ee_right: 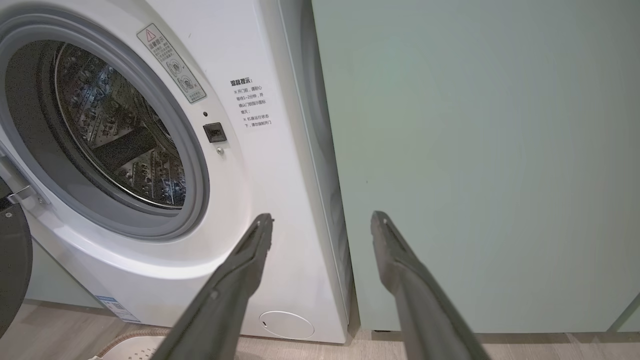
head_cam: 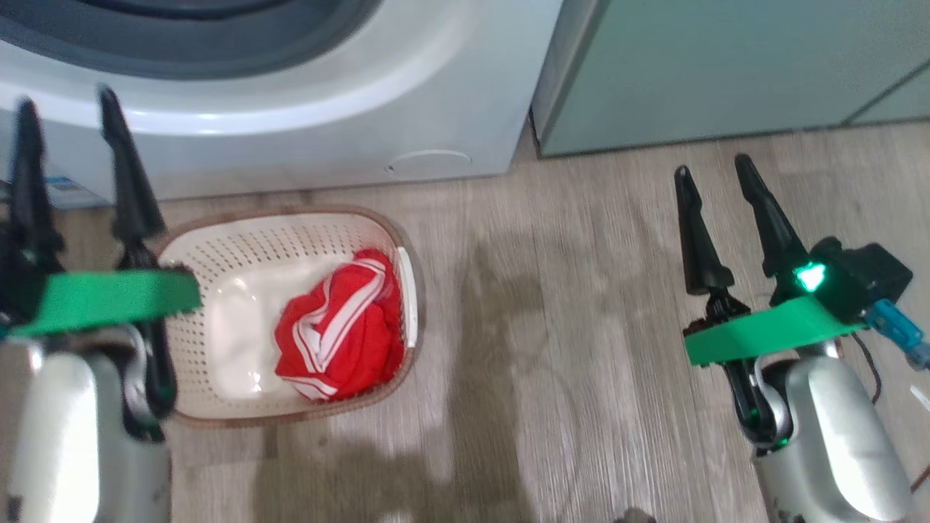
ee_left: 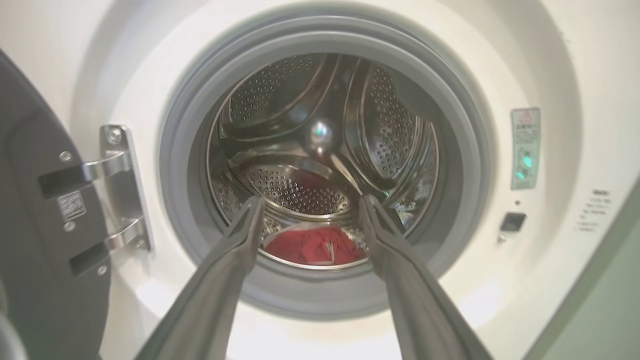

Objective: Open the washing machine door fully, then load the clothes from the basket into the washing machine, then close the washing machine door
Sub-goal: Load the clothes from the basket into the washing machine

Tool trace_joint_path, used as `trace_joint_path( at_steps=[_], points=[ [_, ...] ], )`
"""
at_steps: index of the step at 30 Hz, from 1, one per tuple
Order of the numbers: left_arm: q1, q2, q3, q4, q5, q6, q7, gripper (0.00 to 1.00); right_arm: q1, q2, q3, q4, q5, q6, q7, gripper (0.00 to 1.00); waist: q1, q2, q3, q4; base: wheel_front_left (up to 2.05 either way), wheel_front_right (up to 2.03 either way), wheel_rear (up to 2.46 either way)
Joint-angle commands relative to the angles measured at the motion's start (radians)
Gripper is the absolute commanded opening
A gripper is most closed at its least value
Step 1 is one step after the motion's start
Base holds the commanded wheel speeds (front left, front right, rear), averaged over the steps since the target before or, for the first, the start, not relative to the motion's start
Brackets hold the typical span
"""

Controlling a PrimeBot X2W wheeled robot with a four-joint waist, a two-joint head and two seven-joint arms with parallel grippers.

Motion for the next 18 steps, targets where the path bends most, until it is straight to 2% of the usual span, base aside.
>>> trace_joint_path(
  at_steps=[1,7,18],
  points=[
    [0.023,0.008,0.036,-0.032,0.016,-0.005,-0.004,1.0,0.019,0.0,0.011,-0.027,-0.014,0.0,0.006,1.0,0.0001,-0.0001,-0.047,0.024,0.0,0.0,0.0],
    [0.134,-0.018,0.011,-0.006,0.05,-0.025,-0.004,1.0,0.072,0.0,-0.008,-0.03,-0.035,0.0,0.039,1.0,0.0001,-0.0001,-0.127,0.04,0.0,0.0,0.0],
    [0.263,-0.023,-0.025,0.026,0.067,-0.037,0.003,1.0,0.165,0.0,-0.035,-0.056,-0.05,0.0,0.086,1.0,0.0001,-0.0001,-0.237,0.051,0.0,0.0,0.0]
  ],
)
